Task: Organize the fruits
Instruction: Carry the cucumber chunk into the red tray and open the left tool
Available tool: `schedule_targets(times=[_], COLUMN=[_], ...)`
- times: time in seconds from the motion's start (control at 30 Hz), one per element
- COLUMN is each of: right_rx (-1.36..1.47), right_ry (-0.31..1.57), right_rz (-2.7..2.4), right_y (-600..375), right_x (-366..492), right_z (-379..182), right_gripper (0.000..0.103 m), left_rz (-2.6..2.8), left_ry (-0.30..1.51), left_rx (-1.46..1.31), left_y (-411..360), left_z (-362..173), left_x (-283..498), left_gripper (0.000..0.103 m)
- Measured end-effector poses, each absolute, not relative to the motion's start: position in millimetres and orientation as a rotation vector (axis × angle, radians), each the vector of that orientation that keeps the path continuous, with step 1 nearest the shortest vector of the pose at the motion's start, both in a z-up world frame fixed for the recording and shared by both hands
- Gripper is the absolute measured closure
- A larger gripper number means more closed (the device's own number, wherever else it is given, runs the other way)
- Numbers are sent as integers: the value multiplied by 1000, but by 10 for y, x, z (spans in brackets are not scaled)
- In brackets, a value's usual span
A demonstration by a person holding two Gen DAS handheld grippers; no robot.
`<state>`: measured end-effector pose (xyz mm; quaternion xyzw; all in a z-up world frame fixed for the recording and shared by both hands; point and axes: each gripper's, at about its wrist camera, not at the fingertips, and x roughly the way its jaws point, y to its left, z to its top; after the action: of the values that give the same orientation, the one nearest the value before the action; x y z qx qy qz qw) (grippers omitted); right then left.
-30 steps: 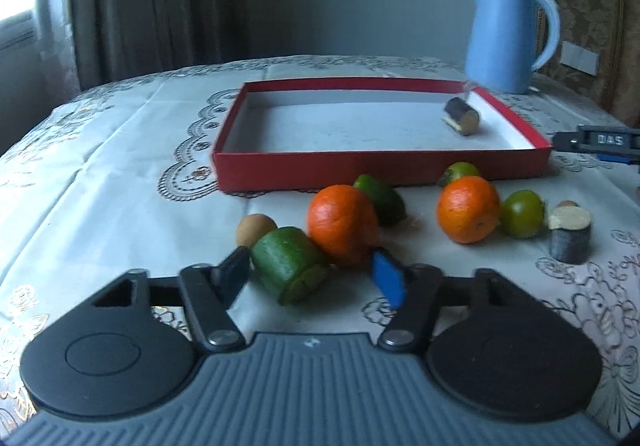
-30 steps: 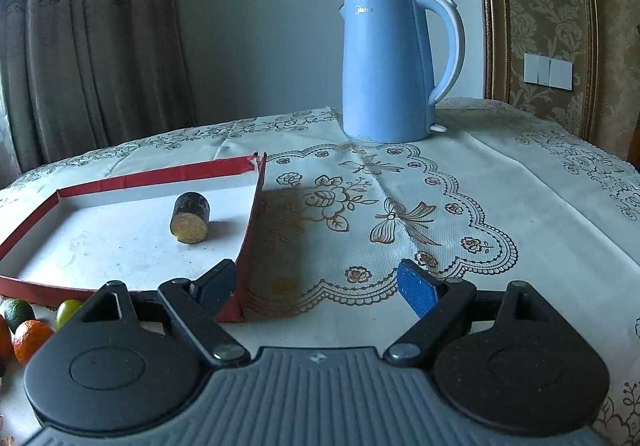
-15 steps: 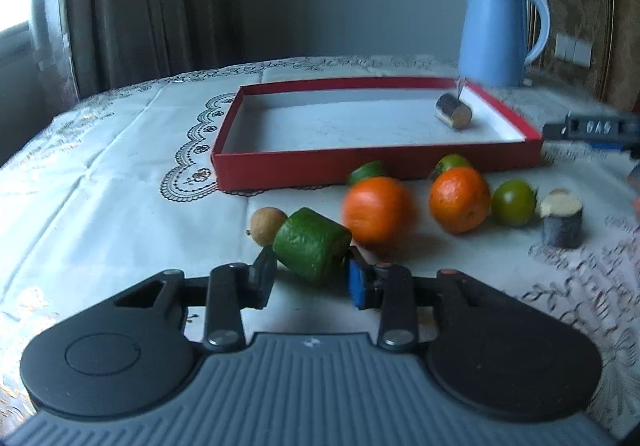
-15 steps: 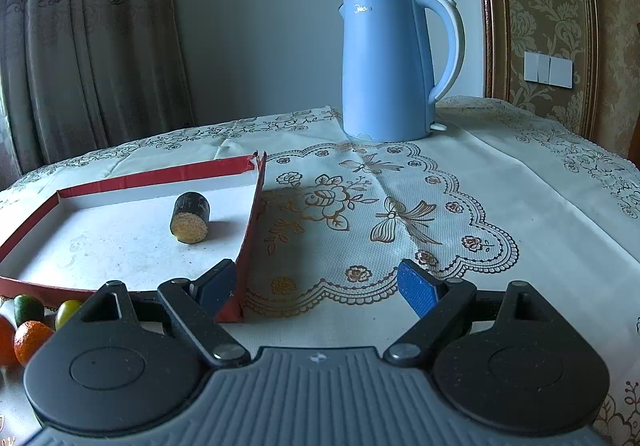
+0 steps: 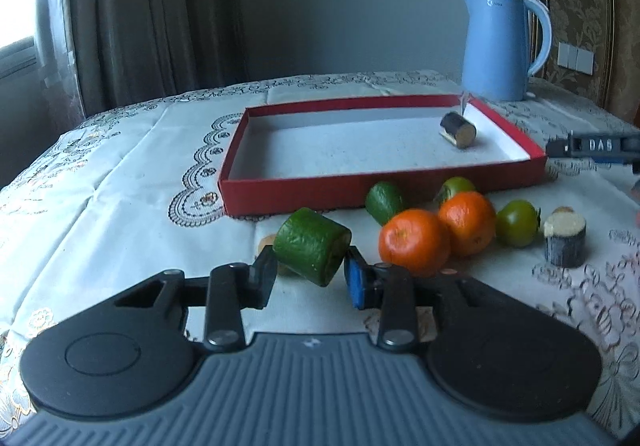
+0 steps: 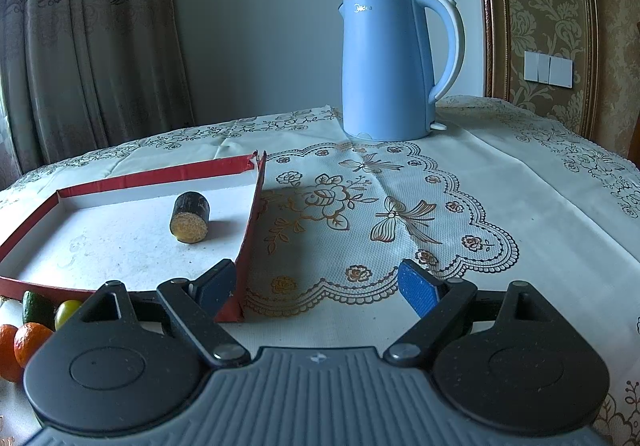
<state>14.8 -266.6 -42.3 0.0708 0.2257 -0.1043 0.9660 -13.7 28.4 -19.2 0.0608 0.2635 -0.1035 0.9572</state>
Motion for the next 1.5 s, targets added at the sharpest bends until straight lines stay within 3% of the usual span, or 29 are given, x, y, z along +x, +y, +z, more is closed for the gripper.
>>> schedule_targets(times=[0.67, 1.03, 1.5], right_rx=[143, 170, 164], right_ry=[458, 467, 465], right_rz=[-227, -232, -236], right_y=[-2688, -2722, -2709], right_x=[151, 168, 174], right_z=[-435, -450, -447], right_gripper=[8, 4, 3], left_rz=[-191, -118, -82], left_ry=[495, 630, 667], left_rx=[30, 38, 44], left_y=[151, 78, 95], left_z=[290, -43, -190], left_x=[860, 1629, 1796], left_gripper=[70, 70, 70])
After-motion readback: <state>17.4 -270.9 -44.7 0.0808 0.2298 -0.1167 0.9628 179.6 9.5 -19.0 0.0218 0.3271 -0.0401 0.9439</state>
